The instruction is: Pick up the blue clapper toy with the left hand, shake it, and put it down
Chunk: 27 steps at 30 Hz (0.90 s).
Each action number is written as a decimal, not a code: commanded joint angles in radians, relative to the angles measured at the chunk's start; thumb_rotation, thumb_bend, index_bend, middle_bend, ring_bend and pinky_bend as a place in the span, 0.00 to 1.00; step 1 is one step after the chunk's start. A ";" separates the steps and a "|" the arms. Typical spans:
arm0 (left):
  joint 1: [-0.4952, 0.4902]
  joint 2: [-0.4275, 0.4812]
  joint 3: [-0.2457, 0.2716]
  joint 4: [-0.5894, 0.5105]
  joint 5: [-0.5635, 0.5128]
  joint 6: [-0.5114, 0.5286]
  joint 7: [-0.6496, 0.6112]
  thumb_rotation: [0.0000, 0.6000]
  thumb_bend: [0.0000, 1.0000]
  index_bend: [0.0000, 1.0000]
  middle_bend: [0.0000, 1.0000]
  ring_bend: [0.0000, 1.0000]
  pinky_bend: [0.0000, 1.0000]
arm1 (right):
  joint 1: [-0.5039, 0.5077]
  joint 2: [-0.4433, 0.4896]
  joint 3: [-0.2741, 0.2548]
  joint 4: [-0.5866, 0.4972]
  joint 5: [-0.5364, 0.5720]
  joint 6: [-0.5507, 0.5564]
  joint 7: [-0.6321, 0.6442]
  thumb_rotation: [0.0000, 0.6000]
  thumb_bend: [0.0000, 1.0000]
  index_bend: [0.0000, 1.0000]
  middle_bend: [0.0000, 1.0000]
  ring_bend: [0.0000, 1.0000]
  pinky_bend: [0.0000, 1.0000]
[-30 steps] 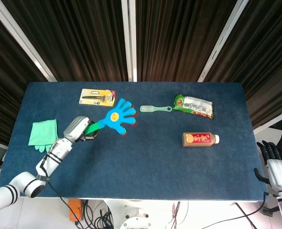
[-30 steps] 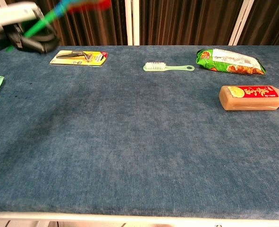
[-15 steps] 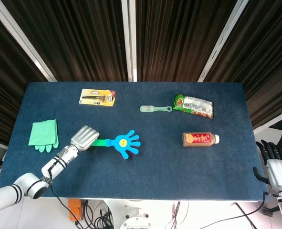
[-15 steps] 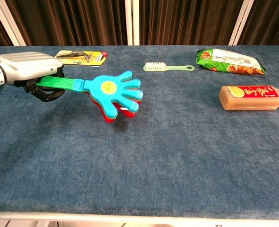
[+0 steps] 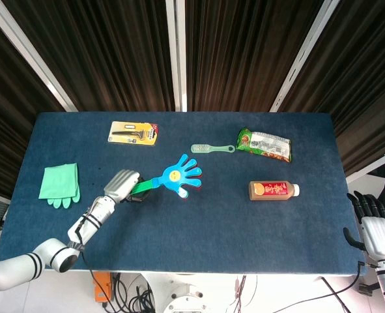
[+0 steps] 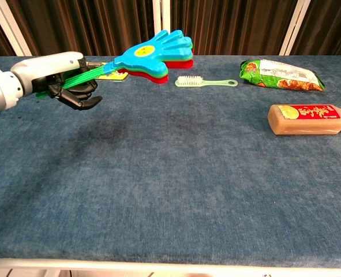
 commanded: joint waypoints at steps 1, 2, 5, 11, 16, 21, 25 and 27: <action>-0.015 -0.012 0.013 0.009 -0.019 -0.011 0.181 0.56 0.24 0.24 0.45 0.38 0.34 | -0.002 0.000 0.002 0.000 -0.011 0.015 0.000 1.00 0.31 0.00 0.01 0.00 0.00; -0.019 0.001 0.017 -0.003 -0.025 -0.023 0.208 0.53 0.21 0.08 0.22 0.17 0.14 | -0.003 -0.001 0.002 -0.001 -0.014 0.021 0.000 1.00 0.31 0.00 0.00 0.00 0.00; -0.007 0.011 0.007 -0.032 -0.042 0.007 0.249 0.57 0.16 0.00 0.00 0.00 0.00 | -0.007 -0.005 0.003 0.001 -0.022 0.037 0.001 1.00 0.31 0.00 0.00 0.00 0.00; 0.050 0.049 -0.019 -0.072 -0.064 0.125 0.278 0.55 0.13 0.00 0.00 0.00 0.00 | -0.013 -0.003 0.004 -0.002 -0.029 0.056 0.001 1.00 0.31 0.00 0.00 0.00 0.00; 0.201 0.108 0.029 -0.120 -0.027 0.355 0.316 0.51 0.12 0.00 0.00 0.00 0.00 | -0.019 -0.005 -0.003 0.015 -0.082 0.104 0.023 1.00 0.29 0.00 0.00 0.00 0.00; 0.386 0.148 0.157 -0.086 0.054 0.572 0.407 0.54 0.13 0.00 0.01 0.00 0.00 | -0.037 -0.031 -0.012 0.050 -0.130 0.169 -0.005 1.00 0.27 0.00 0.00 0.00 0.00; 0.501 0.180 0.230 -0.077 0.054 0.639 0.465 0.56 0.14 0.01 0.02 0.00 0.00 | -0.051 -0.041 -0.014 0.040 -0.136 0.197 -0.061 1.00 0.27 0.00 0.00 0.00 0.00; 0.536 0.197 0.242 -0.082 0.050 0.658 0.462 0.55 0.15 0.02 0.02 0.00 0.00 | -0.050 -0.040 -0.014 0.026 -0.139 0.199 -0.081 1.00 0.27 0.00 0.00 0.00 0.00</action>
